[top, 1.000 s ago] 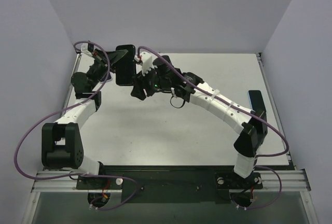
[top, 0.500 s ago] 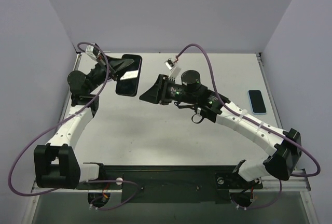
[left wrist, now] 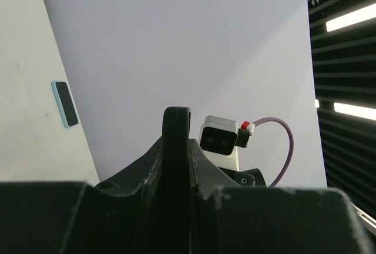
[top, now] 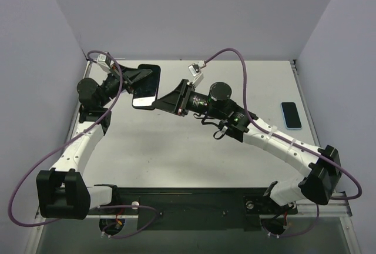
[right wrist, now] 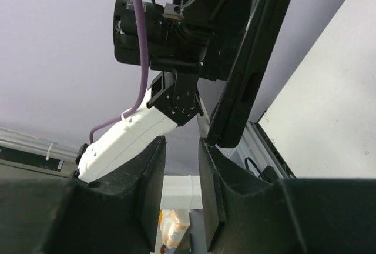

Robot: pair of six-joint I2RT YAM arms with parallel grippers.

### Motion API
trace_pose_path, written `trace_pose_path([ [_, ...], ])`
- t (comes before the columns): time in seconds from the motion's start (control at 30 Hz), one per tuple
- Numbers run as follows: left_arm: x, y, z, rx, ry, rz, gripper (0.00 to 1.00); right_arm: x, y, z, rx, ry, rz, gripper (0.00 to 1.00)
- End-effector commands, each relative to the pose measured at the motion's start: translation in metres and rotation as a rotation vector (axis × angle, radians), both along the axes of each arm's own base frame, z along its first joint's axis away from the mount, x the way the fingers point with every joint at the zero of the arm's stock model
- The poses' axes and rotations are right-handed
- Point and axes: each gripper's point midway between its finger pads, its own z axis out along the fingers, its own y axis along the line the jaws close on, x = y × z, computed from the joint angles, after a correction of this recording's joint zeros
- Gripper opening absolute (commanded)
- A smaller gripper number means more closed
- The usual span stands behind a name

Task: Take the phone out of the phone case
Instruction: Remove the phone case from the phone.

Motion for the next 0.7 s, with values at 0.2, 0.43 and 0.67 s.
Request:
trace_pose_path([
  [0.2,-0.014,-0.001,0.038,-0.092,-0.106,-0.030,0.00,0.010,0.011,0.012,0.086,0.004,0.024,0.26],
  [0.43,-0.012,-0.001,0.034,-0.098,-0.096,-0.034,0.00,0.001,0.002,0.005,0.049,-0.022,0.027,0.32],
  [0.67,-0.010,-0.002,0.035,-0.113,-0.089,-0.032,0.00,0.001,-0.003,0.004,0.047,-0.022,0.012,0.34],
])
